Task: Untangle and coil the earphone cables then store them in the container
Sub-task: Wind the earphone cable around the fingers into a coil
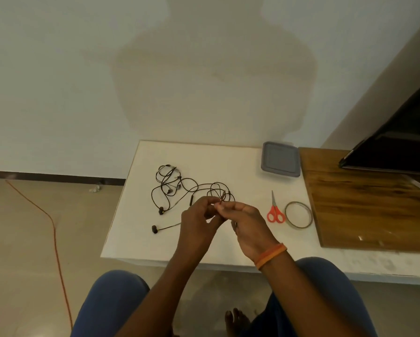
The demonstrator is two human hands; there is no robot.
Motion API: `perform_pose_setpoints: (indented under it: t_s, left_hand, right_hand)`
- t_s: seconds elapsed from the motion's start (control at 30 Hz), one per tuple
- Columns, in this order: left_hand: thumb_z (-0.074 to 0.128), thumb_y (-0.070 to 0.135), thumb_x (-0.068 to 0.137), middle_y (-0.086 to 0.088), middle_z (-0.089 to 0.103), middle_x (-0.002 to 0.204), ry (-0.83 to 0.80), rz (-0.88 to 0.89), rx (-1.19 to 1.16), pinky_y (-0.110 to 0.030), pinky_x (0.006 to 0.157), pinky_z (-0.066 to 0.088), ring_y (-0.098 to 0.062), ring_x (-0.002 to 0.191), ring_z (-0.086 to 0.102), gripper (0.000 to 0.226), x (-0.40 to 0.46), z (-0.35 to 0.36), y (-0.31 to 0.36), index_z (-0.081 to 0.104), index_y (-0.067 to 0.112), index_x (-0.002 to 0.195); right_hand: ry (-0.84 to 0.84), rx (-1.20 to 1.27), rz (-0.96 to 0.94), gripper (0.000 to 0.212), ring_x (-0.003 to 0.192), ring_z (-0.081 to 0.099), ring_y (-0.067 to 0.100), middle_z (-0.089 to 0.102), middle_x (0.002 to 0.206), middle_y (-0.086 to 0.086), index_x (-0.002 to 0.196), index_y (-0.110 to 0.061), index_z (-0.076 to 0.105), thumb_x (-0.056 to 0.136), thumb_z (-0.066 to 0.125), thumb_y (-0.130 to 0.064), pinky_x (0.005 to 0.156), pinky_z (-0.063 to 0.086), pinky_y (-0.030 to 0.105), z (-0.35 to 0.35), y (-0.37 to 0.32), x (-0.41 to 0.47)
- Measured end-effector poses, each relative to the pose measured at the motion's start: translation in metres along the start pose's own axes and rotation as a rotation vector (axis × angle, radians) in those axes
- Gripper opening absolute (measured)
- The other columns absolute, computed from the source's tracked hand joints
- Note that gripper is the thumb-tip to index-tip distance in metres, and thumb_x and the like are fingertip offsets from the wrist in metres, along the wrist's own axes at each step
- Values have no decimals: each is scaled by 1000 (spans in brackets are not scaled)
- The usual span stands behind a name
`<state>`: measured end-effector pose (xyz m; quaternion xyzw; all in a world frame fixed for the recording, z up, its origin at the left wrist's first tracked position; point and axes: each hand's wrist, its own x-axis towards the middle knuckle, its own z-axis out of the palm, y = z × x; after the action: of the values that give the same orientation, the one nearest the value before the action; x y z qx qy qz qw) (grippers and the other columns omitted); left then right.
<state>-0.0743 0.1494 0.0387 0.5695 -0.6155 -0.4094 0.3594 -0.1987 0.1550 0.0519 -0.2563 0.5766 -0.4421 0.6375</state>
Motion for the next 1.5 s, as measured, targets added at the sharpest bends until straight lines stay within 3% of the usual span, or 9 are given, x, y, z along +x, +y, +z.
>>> perform_pose_setpoints:
  t_s: [0.2, 0.33, 0.5, 0.67, 0.93, 1.03, 1.1, 1.2, 1.5]
  left_hand:
    - [44, 2, 98, 11, 61, 70, -127, -160, -275, -18, 53, 43, -5, 56, 52, 26, 8, 9, 3, 66, 14, 106]
    - [37, 13, 102, -2, 37, 57, -250, -443, -548, -23, 44, 22, -10, 46, 27, 31, 10, 8, 15, 54, 6, 77]
    - [39, 19, 97, 2, 21, 56, -420, -631, -859, -24, 46, 10, -9, 46, 11, 50, 17, -10, 27, 56, 20, 50]
    - [52, 30, 88, 5, 25, 48, -505, -717, -1117, -17, 40, 9, -6, 40, 9, 26, 19, -21, 37, 53, 15, 67]
    - [74, 23, 84, 4, 43, 44, -1054, -816, -1336, -15, 35, 20, -5, 37, 20, 20, 19, -30, 33, 59, 12, 78]
    - [52, 17, 99, -5, 63, 58, -939, -760, -1284, -15, 38, 41, -6, 41, 48, 23, 17, -28, 38, 65, 1, 109]
    - [38, 7, 102, -19, 72, 91, -735, -586, -1268, -31, 65, 60, -23, 78, 72, 34, 19, -25, 41, 53, -6, 129]
    - [40, -13, 92, -22, 54, 139, -526, -302, -1281, -46, 104, 47, -36, 129, 53, 49, 23, -19, 39, 47, 0, 138]
    - [31, -25, 69, 5, 48, 148, -106, -34, -402, -18, 110, 37, -8, 143, 32, 90, 34, -27, 22, 43, 27, 141]
  right_hand:
    - [147, -180, -140, 7, 89, 66, 12, 74, 87, 2, 86, -12, 77, 81, 74, -15, 81, 51, 26, 1, -4, 12]
    - [293, -589, -460, 12, 103, 52, -3, 59, 99, -15, 79, -20, 65, 79, 77, -22, 92, 40, 20, -2, 1, 21]
    - [-116, -380, -309, 13, 82, 64, 5, 69, 86, -4, 102, -16, 62, 95, 59, -26, 77, 50, 22, -8, -16, 12]
    - [-215, -271, -370, 24, 59, 53, 3, 63, 71, -3, 90, -10, 68, 94, 59, -32, 54, 41, 16, -4, -23, 2]
    - [-148, -204, -389, 15, 86, 67, 19, 74, 90, 5, 98, -6, 75, 91, 61, -5, 74, 53, 29, -8, -20, 13]
    - [-84, -181, -372, 13, 87, 70, 17, 75, 91, 6, 92, -11, 77, 87, 66, -6, 75, 57, 29, -7, -20, 14]
    - [-98, -113, -275, 32, 72, 69, 5, 74, 74, -7, 75, -21, 76, 91, 58, 0, 68, 55, 18, -8, -17, 17]
    - [-38, -151, -172, 35, 51, 49, 11, 53, 53, -1, 67, -5, 58, 95, 42, 6, 49, 40, 15, -1, -11, 15]
    - [-102, -467, -251, 14, 52, 49, 4, 63, 64, -2, 92, -10, 77, 88, 69, -20, 52, 39, 16, -3, -11, 14]
